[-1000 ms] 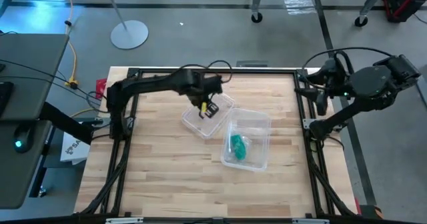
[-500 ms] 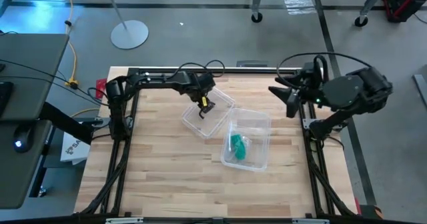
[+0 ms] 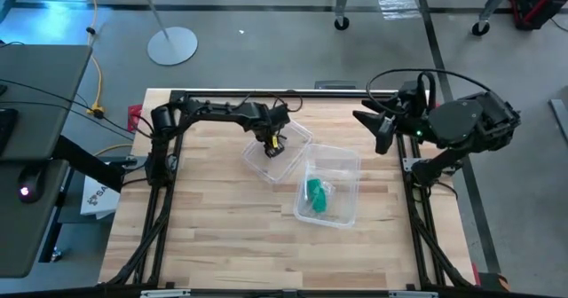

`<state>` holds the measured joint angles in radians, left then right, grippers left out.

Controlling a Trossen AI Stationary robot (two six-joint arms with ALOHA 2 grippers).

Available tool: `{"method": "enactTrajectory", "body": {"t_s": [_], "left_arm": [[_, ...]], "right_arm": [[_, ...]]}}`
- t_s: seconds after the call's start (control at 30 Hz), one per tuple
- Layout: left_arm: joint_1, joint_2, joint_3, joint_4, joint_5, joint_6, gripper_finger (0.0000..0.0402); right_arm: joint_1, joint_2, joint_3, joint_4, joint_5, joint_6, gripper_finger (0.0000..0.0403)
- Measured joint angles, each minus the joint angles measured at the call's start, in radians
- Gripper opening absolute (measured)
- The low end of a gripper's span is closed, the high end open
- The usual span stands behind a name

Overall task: Roll bandage
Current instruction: Close the transparent bin

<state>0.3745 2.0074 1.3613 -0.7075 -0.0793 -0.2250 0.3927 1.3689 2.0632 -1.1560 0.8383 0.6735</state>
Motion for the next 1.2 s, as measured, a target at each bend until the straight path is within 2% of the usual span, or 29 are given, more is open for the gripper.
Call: {"method": "enactTrajectory", "body": {"t_s": [0.17, 0.3, 0.43, 0.53, 0.6, 0.73, 0.97, 1.07, 1.13, 1.2], "left_arm": [[-0.019, 0.007, -0.001, -0.029, -0.121, 0.093, 0.0175], [-0.041, 0.017, -0.003, -0.064, -0.208, 0.196, 0.0155], [-0.061, 0.019, -0.003, -0.086, -0.245, 0.275, 0.0099], [-0.072, 0.011, -0.003, -0.1, -0.223, 0.336, 0.0036], [-0.078, 0.0, -0.003, -0.117, -0.218, 0.36, 0.0011], [-0.096, -0.046, -0.004, -0.168, -0.22, 0.361, 0.0001], [-0.137, -0.262, 0.0, -0.213, -0.225, 0.31, 0.0], [-0.133, -0.33, 0.003, -0.211, -0.146, 0.26, 0.0002], [-0.11, -0.332, 0.002, -0.204, -0.062, 0.286, 0.0012], [-0.091, -0.318, 0.0, -0.196, -0.038, 0.325, 0.0027]], "right_arm": [[0.0, -0.003, 0.0, 0.0, -0.002, 0.0, 0.0206], [0.0, -0.003, 0.0, -0.001, -0.005, -0.013, 0.0206], [0.0, -0.003, 0.0, -0.002, -0.011, -0.025, 0.0206], [0.0, -0.003, 0.0, -0.007, -0.013, -0.027, 0.0206], [0.0, -0.003, 0.0, -0.011, -0.014, -0.029, 0.0206], [0.0, -0.003, 0.0, -0.015, -0.026, -0.066, 0.0206], [-0.014, -0.003, 0.0, -0.019, -0.02, -0.149, 0.0206], [-0.033, -0.003, 0.0, -0.03, -0.021, -0.158, 0.0206], [-0.046, -0.003, 0.0, -0.049, -0.026, -0.159, 0.0206], [-0.059, -0.004, 0.0, -0.068, -0.031, -0.158, 0.0206]]}}
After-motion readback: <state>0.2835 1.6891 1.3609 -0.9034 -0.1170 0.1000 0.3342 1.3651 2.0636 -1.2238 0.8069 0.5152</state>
